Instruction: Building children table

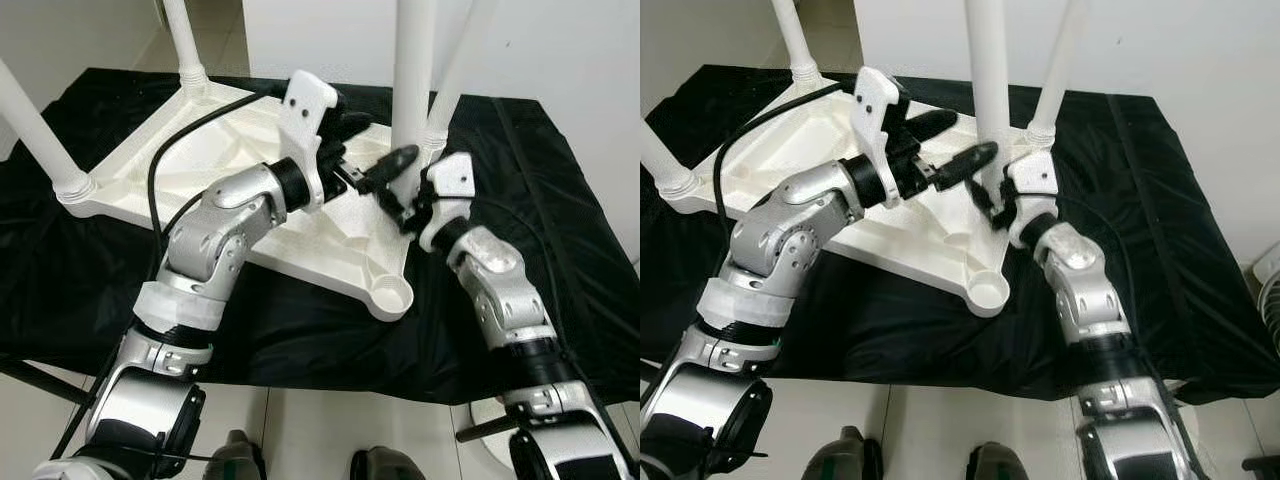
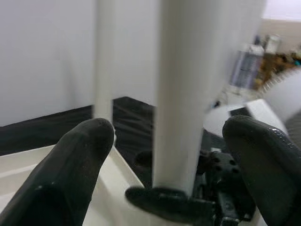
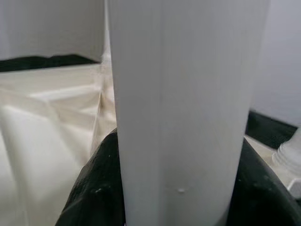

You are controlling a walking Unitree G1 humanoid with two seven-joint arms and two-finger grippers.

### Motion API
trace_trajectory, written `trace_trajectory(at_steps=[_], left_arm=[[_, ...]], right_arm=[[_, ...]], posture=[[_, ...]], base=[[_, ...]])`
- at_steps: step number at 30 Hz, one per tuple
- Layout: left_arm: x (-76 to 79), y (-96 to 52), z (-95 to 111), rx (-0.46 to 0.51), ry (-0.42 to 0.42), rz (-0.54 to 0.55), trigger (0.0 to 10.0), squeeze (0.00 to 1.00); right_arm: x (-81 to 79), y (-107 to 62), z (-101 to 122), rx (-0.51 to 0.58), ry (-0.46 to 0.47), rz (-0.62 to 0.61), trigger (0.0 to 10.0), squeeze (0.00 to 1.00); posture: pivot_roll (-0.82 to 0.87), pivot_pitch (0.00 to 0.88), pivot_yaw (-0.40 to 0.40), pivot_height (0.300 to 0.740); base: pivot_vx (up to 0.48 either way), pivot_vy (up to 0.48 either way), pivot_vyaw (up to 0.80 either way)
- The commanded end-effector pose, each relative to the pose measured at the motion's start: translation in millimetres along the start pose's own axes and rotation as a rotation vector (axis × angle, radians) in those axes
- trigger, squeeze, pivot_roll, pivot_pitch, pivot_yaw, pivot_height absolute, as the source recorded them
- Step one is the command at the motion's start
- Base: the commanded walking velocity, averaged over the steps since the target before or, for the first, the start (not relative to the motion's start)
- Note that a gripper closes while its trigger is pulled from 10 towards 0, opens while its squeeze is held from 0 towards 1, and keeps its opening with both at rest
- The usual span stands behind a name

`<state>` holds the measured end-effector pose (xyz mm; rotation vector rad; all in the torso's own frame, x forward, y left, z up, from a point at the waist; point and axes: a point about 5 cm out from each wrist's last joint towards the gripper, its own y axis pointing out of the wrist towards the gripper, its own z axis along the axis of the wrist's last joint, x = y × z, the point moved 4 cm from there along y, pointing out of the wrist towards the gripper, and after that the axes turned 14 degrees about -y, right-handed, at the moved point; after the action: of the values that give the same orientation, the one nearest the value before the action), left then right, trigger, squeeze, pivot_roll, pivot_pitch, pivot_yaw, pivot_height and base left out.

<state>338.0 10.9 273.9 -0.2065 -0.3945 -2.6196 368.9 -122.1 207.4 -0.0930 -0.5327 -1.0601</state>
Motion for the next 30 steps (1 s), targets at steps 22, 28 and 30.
trace_trajectory(at_steps=[22,28,30], left_arm=[[29.3,24.3,25.4,0.077,-0.099,-0.132,10.0,0.00],[25.0,26.4,22.6,0.046,-0.121,-0.105,10.0,0.00],[21.4,26.5,21.4,0.028,-0.129,-0.088,10.0,0.00]], right_arm=[[-39.2,-8.2,-8.1,0.012,0.007,0.259,10.0,0.00],[-38.3,-10.0,-9.4,0.007,0.005,0.259,10.0,0.00],[-37.3,-11.2,-10.5,0.003,0.003,0.257,10.0,0.00]], posture=[[-0.06,0.000,0.018,0.740],[-0.06,0.000,0.028,0.740],[-0.06,0.000,0.030,0.740]], base=[[0.000,0.000,0.00],[0.000,0.000,0.00],[0.000,0.000,0.00]])
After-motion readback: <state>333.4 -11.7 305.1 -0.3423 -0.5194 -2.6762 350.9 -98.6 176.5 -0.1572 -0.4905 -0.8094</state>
